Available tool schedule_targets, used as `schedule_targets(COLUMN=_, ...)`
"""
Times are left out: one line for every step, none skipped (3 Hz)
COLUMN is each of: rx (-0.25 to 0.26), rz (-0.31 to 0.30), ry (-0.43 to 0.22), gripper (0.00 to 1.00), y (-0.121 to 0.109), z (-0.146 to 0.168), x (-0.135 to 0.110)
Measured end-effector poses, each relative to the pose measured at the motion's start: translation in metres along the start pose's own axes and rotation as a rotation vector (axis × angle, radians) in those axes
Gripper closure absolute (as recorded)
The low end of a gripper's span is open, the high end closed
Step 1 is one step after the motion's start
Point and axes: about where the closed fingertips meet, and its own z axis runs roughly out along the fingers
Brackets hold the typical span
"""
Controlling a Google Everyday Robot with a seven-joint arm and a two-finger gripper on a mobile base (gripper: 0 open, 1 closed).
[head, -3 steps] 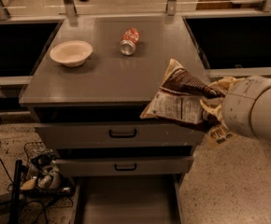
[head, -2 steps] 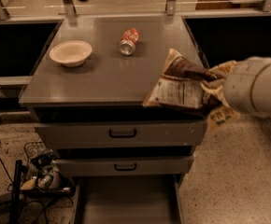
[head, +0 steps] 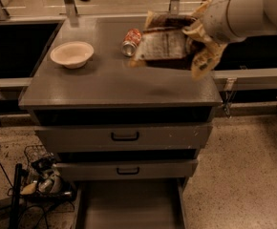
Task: Pick brown chip bag from bottom drawer and place on counter
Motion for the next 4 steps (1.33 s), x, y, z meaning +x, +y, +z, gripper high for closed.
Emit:
schedule_targets(rx=-0.002, rz=0.001, ry=0.004, gripper=1.0, y=0.001, z=0.0, x=0.002)
schedule_targets(rx=-0.034, rz=0.011, ry=-0.016, gripper=1.0, y=0.014, z=0.016, x=0.0)
schedule_targets(rx=-0.063, rz=0.025, ry=-0.035, gripper=1.0, y=0.027, z=0.031, x=0.0)
schedule_targets(rx=-0.092, rz=0.034, ry=-0.046, gripper=1.0, y=0.042, z=0.042, x=0.001)
